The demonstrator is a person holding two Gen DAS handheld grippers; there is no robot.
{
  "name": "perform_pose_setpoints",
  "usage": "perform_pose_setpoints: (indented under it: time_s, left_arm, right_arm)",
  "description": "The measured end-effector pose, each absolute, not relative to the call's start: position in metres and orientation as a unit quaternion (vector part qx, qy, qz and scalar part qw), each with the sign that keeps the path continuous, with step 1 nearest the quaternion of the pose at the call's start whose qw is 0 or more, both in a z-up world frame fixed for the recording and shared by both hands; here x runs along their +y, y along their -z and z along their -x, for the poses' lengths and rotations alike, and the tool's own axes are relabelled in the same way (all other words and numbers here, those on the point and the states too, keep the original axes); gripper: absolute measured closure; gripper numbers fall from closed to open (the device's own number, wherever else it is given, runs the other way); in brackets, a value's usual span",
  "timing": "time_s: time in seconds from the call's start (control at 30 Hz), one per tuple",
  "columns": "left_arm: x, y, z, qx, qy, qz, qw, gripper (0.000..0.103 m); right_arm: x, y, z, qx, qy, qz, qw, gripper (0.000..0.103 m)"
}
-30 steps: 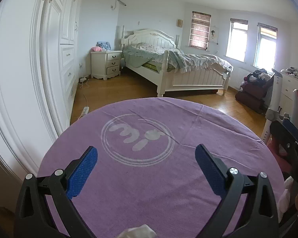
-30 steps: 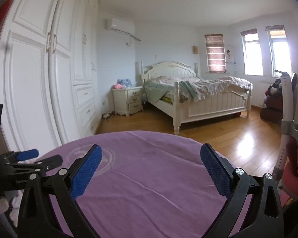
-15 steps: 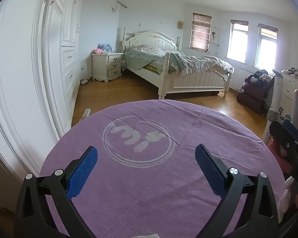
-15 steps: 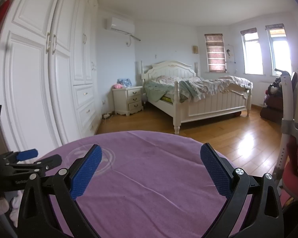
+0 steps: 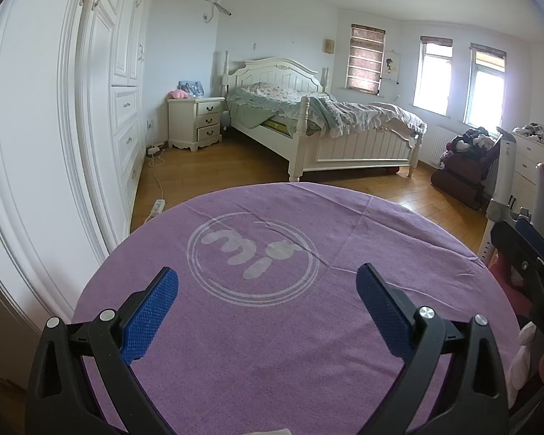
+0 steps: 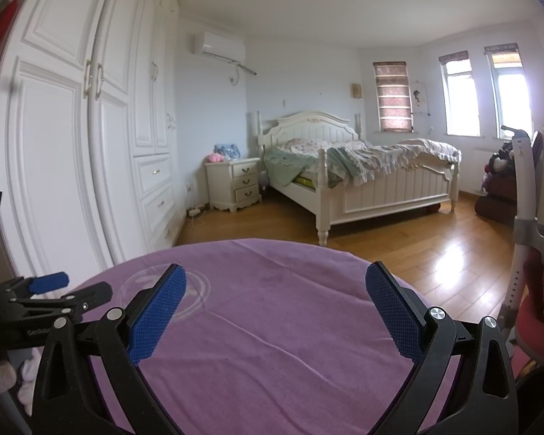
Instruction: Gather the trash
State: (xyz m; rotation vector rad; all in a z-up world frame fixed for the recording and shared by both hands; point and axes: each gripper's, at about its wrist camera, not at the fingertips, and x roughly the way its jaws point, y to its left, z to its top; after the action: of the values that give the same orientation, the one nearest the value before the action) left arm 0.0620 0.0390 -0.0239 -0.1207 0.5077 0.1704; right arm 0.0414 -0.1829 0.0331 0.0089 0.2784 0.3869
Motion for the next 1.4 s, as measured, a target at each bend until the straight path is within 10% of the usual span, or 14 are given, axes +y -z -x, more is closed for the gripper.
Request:
perform_pose_setpoints:
  time_s: [1.4]
  left_arm:
    - [0.0405,0.0205,-0.0619,0.246,-0.084,0.057,0.964,0.005]
  right_arm:
    - [-0.1822,-0.0324,-0.0412,0.138,-0.191,-0.006,0.972,0.005]
